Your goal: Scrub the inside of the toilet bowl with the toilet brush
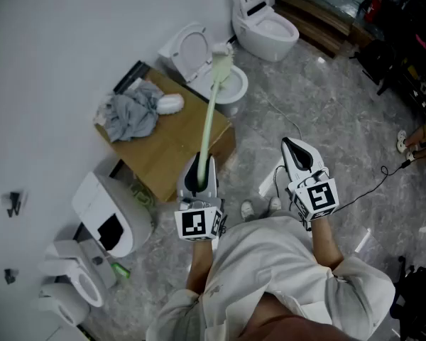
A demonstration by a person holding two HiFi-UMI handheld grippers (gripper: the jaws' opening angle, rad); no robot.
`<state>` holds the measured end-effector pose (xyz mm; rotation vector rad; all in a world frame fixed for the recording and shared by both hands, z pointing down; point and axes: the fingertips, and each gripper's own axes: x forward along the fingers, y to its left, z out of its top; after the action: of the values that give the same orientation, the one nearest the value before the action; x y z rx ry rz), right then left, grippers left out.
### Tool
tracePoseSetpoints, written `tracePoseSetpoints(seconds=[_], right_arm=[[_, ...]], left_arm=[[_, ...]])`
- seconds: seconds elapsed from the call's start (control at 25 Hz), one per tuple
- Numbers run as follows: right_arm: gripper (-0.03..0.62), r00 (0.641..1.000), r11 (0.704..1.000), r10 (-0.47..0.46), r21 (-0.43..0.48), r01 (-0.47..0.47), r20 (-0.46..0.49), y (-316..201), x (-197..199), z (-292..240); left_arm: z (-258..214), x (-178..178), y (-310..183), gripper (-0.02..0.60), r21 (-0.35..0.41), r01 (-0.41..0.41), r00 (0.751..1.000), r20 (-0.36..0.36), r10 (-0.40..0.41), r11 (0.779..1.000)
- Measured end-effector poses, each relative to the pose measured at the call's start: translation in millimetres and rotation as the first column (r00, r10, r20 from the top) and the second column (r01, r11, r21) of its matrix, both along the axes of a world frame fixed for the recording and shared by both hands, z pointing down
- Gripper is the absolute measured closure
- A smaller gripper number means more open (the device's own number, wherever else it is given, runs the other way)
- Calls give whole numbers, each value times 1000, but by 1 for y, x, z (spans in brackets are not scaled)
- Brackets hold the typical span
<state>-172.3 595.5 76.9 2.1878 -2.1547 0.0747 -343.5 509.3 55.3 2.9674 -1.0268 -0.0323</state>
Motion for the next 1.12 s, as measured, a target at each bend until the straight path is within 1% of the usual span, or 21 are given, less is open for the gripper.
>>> tracePoseSetpoints(seconds=[0.2,0.32,0.44,0.64,0.84,1.12], right_arm=[[591,1000,999,25,36,-25,17,-13,-6,-1],[591,1000,999,30,33,-30,7,-22,-5,2],[591,1000,999,30,24,-30,-1,-27,0,5],[591,999,999,42,19,-42,1,-44,18,8],[591,1000,999,30,20,-30,3,-74,42,12],[591,1000,1000,-7,17,6,10,-131,96,18]], left_arm=[[6,-8,-16,465,-10,-11,1000,-2,11,1000],[13,-7,-28,465,-19,-12,1000,-20,12,1000],[12,-1,-35,465,-24,-16,1000,-19,16,1000],[12,19,-52,465,-18,-32,999,-24,31,999],[16,40,-79,466,-19,-25,1000,-18,24,1000],[23,92,-129,466,-30,8,1000,-3,-8,1000]])
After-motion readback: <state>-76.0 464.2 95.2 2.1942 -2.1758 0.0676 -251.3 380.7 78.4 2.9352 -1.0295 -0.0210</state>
